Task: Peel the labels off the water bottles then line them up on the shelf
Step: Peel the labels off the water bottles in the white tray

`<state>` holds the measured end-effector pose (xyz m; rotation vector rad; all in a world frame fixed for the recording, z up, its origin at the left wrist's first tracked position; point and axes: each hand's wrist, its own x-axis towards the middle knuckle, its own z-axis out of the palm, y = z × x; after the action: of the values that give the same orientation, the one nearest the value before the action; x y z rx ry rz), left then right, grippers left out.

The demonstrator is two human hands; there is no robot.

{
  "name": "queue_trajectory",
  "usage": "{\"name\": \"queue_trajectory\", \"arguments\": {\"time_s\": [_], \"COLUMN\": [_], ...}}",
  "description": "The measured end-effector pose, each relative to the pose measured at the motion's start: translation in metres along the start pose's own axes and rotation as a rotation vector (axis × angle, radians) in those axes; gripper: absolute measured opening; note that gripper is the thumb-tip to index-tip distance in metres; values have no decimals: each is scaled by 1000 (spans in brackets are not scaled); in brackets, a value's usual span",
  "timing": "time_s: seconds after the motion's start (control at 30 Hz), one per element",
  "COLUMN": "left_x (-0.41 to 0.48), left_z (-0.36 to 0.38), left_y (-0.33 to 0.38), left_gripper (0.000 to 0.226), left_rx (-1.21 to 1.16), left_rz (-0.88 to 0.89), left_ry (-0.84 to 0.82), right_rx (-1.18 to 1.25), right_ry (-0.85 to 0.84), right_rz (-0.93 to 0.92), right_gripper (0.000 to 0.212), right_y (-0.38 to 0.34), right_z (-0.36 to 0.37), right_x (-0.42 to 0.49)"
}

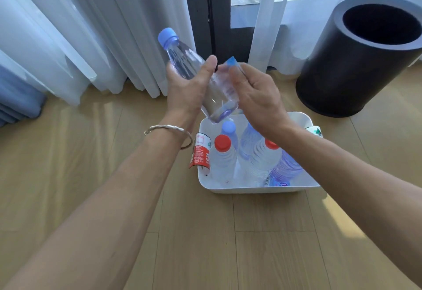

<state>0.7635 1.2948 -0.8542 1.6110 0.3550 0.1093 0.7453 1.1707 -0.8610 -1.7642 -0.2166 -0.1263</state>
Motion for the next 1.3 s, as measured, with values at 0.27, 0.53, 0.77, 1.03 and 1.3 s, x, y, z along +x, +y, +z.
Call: {"name": "queue_trajectory", "arguments": {"time_s": [0.27,0.53,0.77,1.03,1.3], "left_x": [6,8,2,11,-9], "left_z": [-6,-13,10,6,10], "left_y": [-7,-1,6,16,8], "left_gripper": [86,25,43,53,68], "left_rx": [49,-73,-161,-213,-119], "left_rz": [-104,-56,-51,-10,-4], "left_ry": [116,-39,-51,-137,-192], "right_rx": [-237,620,688,-271,-665], "right_ry": [-123,-9,46,266,-181], "right_rz": [-122,475,620,477,339], "right_gripper": [31,31,31,33,35], "right_y": [12,13,37,104,129], "right_z": [7,-18,-36,-97,-96], "right_x": [-8,16,28,37,35]}}
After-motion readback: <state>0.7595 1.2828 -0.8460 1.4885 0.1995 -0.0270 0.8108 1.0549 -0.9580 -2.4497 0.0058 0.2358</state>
